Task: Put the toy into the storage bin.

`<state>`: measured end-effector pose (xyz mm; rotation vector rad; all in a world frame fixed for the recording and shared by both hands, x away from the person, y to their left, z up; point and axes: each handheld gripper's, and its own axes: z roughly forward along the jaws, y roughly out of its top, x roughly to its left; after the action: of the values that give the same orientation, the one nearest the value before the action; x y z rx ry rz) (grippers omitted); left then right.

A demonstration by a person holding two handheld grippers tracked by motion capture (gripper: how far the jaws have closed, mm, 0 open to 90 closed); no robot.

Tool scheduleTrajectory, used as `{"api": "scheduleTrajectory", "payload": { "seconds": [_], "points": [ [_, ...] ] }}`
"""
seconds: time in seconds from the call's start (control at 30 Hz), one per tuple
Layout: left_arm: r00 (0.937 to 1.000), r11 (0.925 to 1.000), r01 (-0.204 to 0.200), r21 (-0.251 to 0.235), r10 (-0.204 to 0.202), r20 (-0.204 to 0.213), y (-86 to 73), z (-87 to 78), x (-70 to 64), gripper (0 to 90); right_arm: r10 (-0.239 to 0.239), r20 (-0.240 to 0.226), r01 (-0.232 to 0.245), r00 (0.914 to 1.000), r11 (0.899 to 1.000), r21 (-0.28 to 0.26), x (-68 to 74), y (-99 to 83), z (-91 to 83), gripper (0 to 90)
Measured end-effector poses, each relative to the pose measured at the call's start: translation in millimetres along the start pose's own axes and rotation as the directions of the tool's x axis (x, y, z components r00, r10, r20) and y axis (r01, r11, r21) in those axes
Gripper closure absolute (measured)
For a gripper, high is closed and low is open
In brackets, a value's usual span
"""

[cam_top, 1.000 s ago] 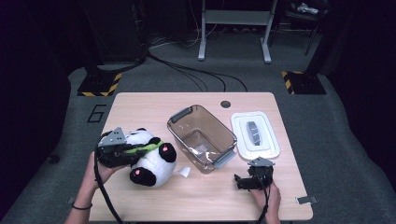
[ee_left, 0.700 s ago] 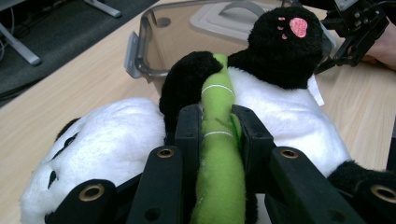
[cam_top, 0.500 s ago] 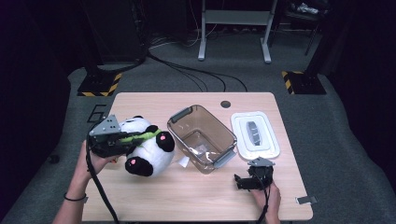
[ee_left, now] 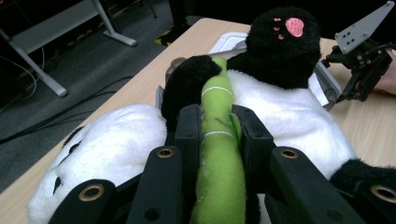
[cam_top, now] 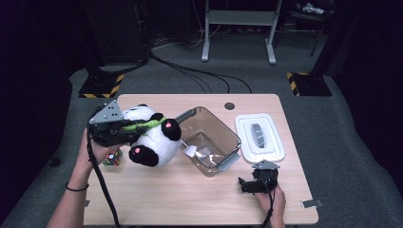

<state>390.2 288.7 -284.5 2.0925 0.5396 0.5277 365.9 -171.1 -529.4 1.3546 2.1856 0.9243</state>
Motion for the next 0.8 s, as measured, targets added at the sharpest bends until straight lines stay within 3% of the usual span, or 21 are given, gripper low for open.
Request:
{"api": "scheduleTrajectory", "payload": {
  "seconds": [0.5, 0.8],
  "points": [
    [0.9968, 0.9972, -0.072, 0.019, 0.071, 0.036, 47.7, 31.9, 2.6, 73.7, -0.008, 0.0, 0.008, 1.0, 1.0, 0.002, -0.6, -0.1, -0.2, 0.0],
    [0.9939, 0.9955, -0.095, -0.003, 0.095, 0.055, 66.5, 59.5, 0.3, 73.6, 0.0, 0.0, 0.0, 1.0, 1.0, 0.0, 0.0, 0.0, 0.1, 0.0]
  ]
}}
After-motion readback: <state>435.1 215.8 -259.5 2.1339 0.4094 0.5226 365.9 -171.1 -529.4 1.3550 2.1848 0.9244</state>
